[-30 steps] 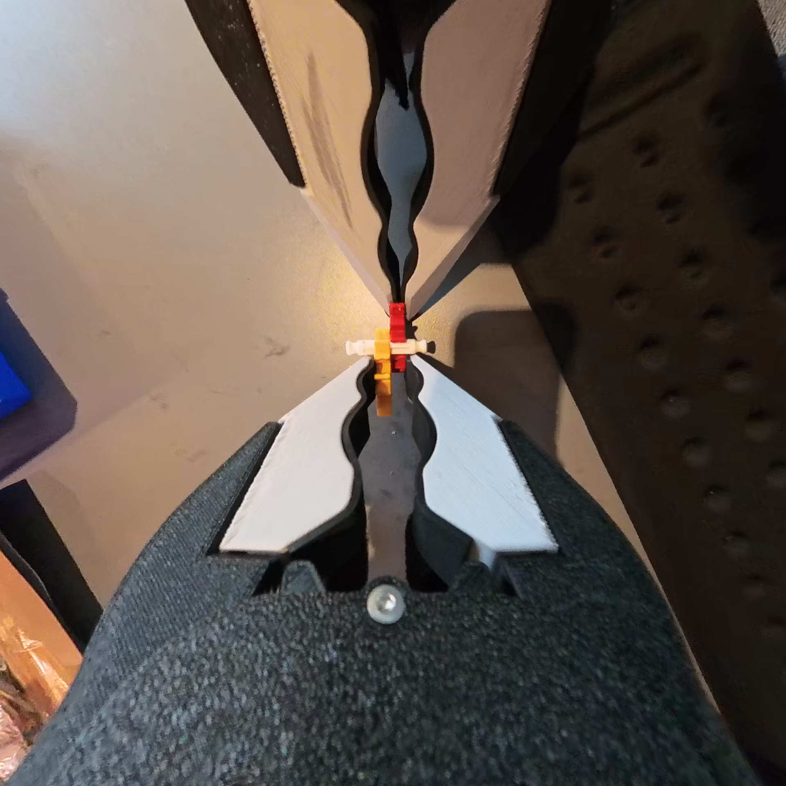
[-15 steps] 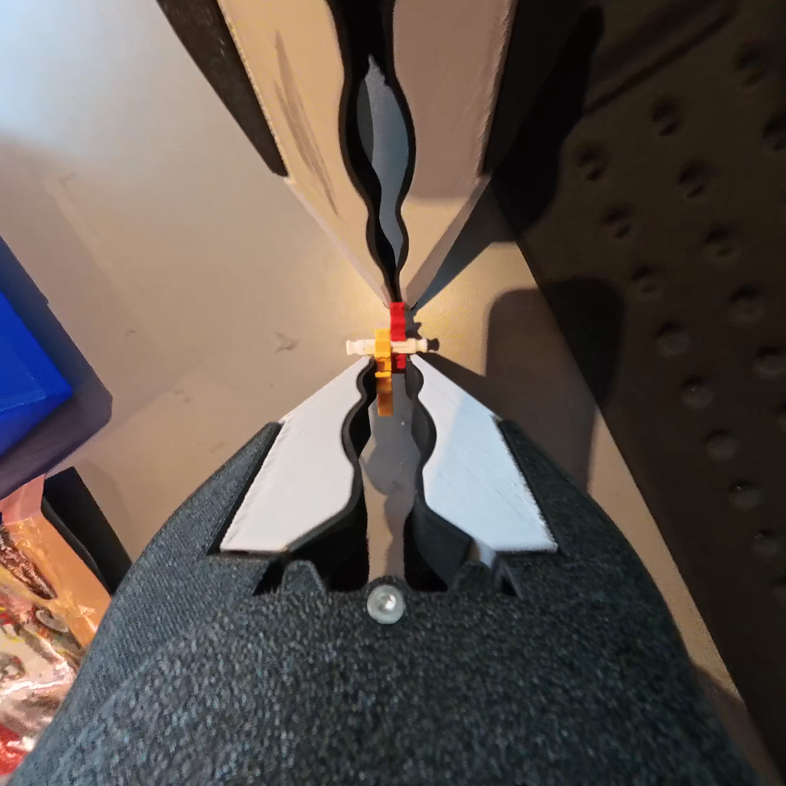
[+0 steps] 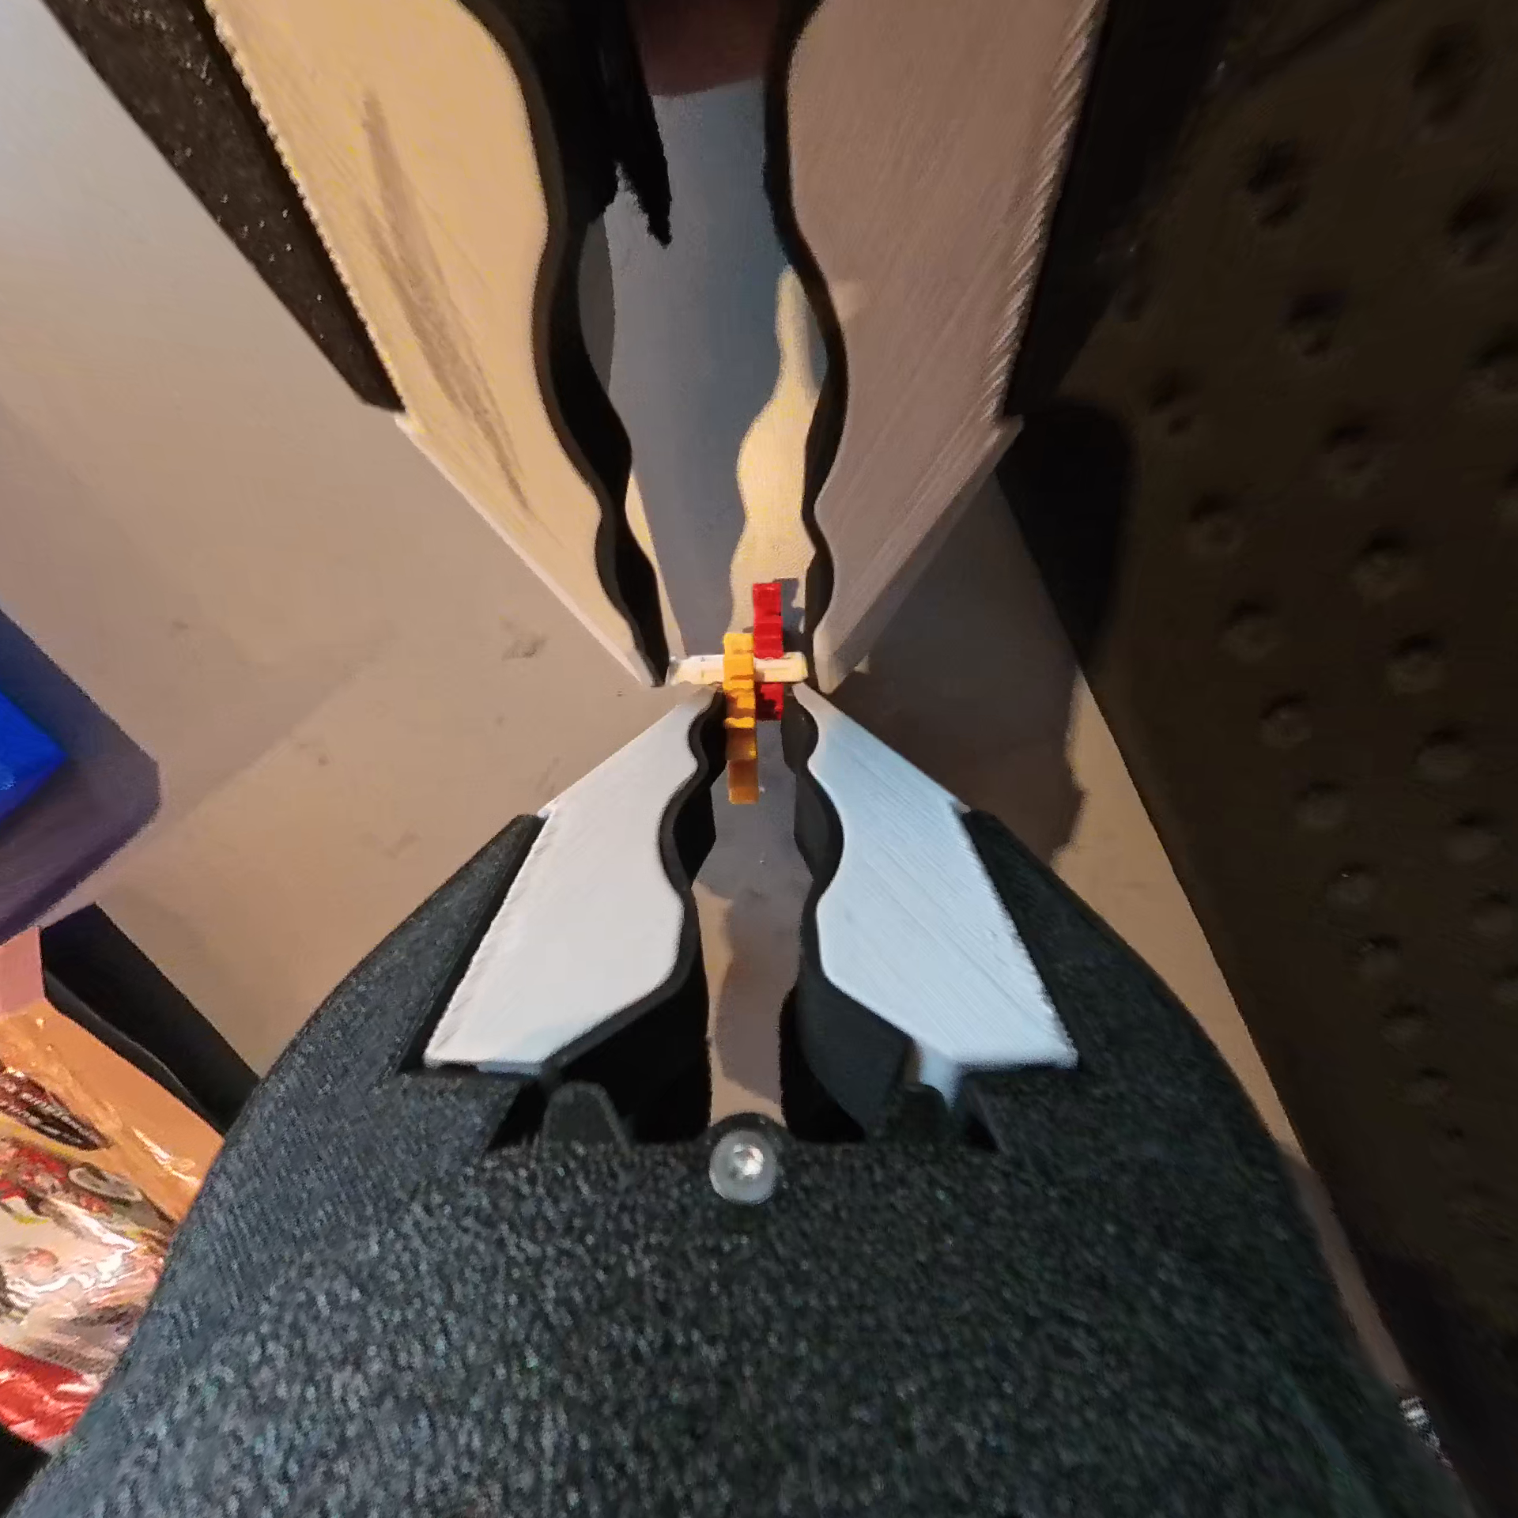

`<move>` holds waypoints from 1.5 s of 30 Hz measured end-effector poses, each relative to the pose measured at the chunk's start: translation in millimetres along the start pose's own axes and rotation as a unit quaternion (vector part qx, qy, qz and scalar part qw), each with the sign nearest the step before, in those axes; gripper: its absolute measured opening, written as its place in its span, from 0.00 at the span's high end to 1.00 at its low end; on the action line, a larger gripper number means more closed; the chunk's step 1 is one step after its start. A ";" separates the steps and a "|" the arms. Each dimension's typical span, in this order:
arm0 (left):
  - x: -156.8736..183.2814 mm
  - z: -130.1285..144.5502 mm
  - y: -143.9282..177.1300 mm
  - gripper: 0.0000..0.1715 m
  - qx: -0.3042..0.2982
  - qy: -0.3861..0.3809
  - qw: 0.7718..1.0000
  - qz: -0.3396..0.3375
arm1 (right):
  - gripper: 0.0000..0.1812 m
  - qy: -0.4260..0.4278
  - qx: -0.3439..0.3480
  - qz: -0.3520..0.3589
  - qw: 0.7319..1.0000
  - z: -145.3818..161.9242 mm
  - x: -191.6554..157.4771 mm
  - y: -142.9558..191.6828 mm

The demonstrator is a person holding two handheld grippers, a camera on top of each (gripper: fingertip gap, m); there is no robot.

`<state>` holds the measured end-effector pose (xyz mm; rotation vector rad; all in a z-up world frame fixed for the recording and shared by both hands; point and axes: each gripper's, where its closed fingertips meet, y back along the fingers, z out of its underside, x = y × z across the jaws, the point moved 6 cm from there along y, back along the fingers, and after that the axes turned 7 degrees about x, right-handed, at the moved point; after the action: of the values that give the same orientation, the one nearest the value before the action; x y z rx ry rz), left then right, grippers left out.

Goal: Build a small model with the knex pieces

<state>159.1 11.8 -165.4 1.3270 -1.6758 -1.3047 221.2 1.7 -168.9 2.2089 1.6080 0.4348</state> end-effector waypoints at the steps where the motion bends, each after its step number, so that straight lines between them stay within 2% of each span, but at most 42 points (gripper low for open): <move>1: -0.5 -0.5 -0.1 0.93 0.000 -0.001 1.000 0.001 | 0.84 -0.001 0.001 0.000 1.000 0.1 0.2 0.3; 16: 1.1 -5.4 -2.1 0.93 0.031 -0.009 0.999 -0.010 | 0.84 0.009 -0.002 0.011 1.000 4.6 -1.5 6.4; 29: 8.5 -4.3 -3.8 0.93 0.107 0.000 0.993 -0.044 | 0.85 0.010 -0.005 0.009 1.000 7.5 -4.4 11.6; 35: 8.6 -6.0 -2.2 0.93 0.088 -0.015 0.995 -0.045 | 0.85 0.034 -0.003 0.022 0.999 6.2 -6.5 12.9; 45: 6.2 -4.7 5.4 0.93 0.039 -0.031 0.999 -0.007 | 0.82 0.033 0.027 -0.010 0.999 -3.1 -10.6 9.1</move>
<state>159.6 4.5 -159.4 1.3573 -1.7791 -1.3141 224.2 -10.6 -162.2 2.2375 1.6940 0.4691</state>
